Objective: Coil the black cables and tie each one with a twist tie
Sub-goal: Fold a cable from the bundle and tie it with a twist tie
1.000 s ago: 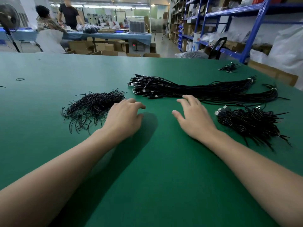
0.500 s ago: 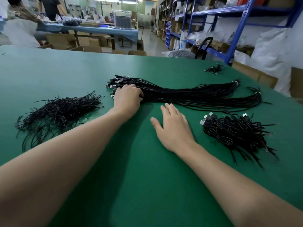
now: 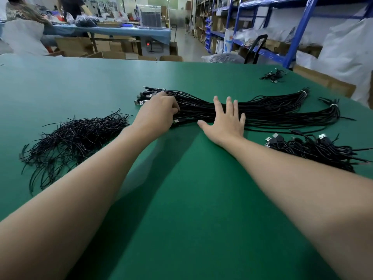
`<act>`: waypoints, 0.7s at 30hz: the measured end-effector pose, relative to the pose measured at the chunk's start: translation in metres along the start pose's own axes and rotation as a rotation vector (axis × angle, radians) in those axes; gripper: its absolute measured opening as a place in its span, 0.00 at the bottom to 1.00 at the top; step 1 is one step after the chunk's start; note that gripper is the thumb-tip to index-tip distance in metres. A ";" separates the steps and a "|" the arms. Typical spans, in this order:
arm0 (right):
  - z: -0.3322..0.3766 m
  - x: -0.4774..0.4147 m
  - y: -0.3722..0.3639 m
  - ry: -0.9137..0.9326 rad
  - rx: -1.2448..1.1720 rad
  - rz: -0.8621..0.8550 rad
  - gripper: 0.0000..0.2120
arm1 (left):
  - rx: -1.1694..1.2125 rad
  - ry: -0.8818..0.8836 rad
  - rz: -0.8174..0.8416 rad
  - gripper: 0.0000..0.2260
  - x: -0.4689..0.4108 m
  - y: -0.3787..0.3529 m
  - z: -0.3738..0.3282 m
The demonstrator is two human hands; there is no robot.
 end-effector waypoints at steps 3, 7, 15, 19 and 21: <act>-0.006 -0.019 -0.017 -0.119 0.004 0.123 0.42 | 0.266 0.056 0.157 0.09 0.006 0.002 0.006; -0.003 -0.027 -0.022 -0.115 0.024 0.139 0.41 | 0.576 -0.009 0.358 0.09 0.013 0.025 -0.011; -0.005 -0.027 -0.023 -0.090 0.050 0.135 0.40 | 0.740 -0.243 0.730 0.13 0.047 0.080 -0.039; -0.006 -0.027 -0.025 -0.082 0.052 0.130 0.40 | 0.457 -0.174 0.918 0.15 0.054 0.031 -0.045; -0.006 -0.027 -0.025 -0.085 0.059 0.121 0.40 | 0.408 -0.090 0.886 0.14 0.047 0.003 -0.046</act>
Point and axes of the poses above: each hand's wrist, its own x-axis away from the middle knuckle, its own y-axis out of the back of the hand, z = x × y, the point moved 9 cm from there along -x, towards the middle knuckle, and after that the axes turned 15 degrees about -y, right-handed, at the moved point
